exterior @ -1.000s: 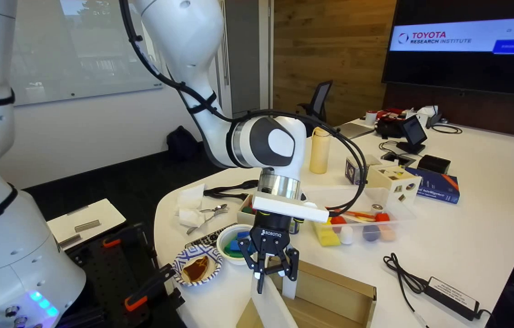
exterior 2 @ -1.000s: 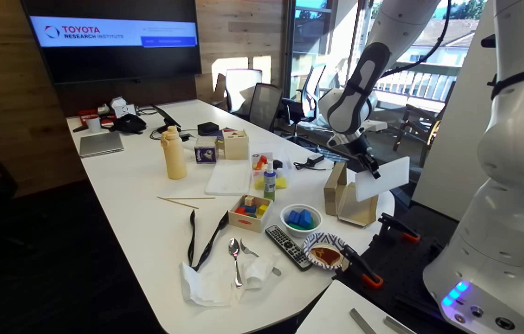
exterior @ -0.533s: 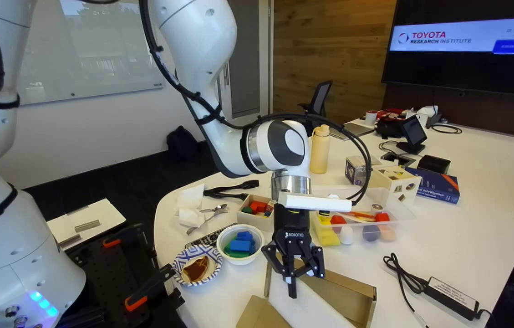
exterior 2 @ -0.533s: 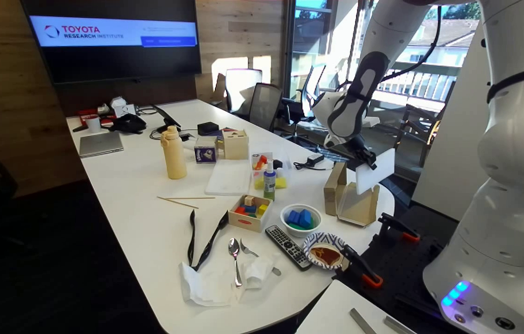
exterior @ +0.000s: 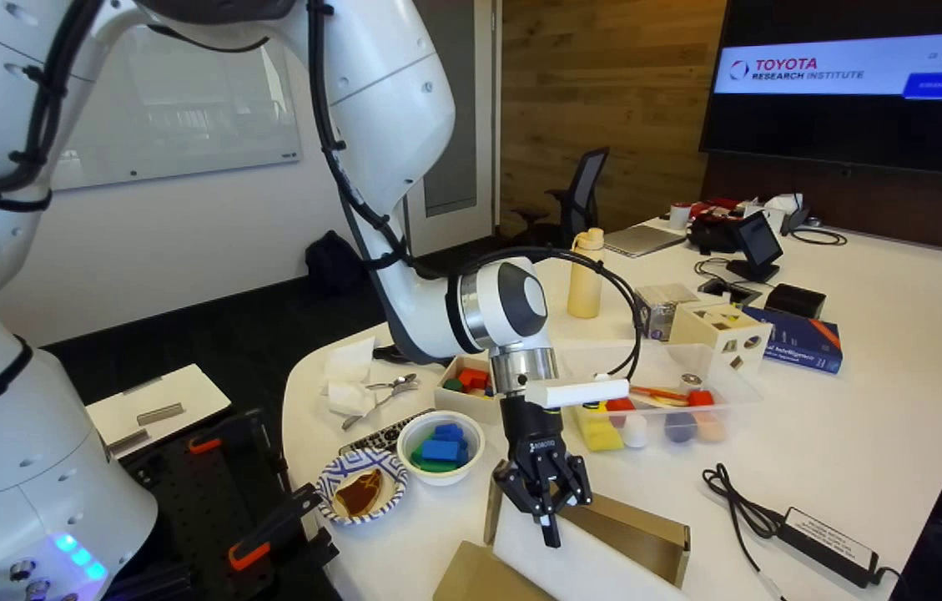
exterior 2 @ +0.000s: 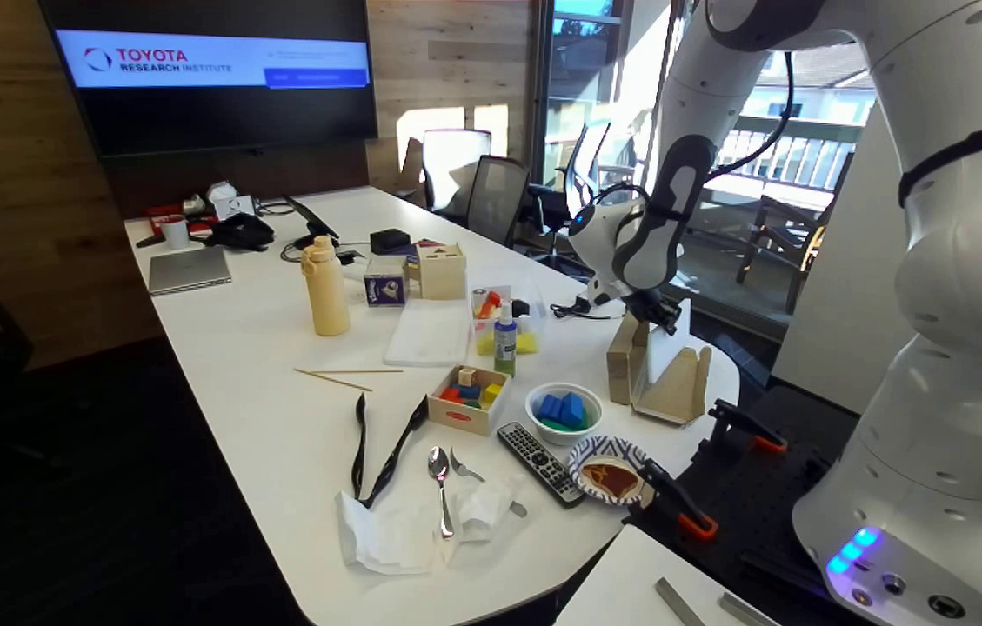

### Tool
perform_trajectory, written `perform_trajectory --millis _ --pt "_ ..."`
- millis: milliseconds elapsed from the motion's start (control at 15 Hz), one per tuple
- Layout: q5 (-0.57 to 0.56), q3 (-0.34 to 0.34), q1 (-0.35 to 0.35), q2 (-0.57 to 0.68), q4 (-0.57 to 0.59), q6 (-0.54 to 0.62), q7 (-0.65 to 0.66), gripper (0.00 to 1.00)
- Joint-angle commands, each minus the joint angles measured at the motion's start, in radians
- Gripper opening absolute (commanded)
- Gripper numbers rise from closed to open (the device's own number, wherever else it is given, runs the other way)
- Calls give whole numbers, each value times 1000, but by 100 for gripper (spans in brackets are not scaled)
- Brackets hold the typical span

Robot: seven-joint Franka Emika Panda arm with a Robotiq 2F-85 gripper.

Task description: Put the paper in the box

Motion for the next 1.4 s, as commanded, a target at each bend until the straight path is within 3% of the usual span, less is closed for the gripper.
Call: perform_trajectory --millis 0,533,1133,1200,1333 --pt "-83 -2 -3 18 -9 97 22 0" --pt "-292 -9 7 14 -20 237 76 0" --pt "-408 4 2 37 -8 261 77 0" --pt "-414 5 1 38 -9 263 75 25" --pt "-423 8 -3 41 -9 275 77 33"
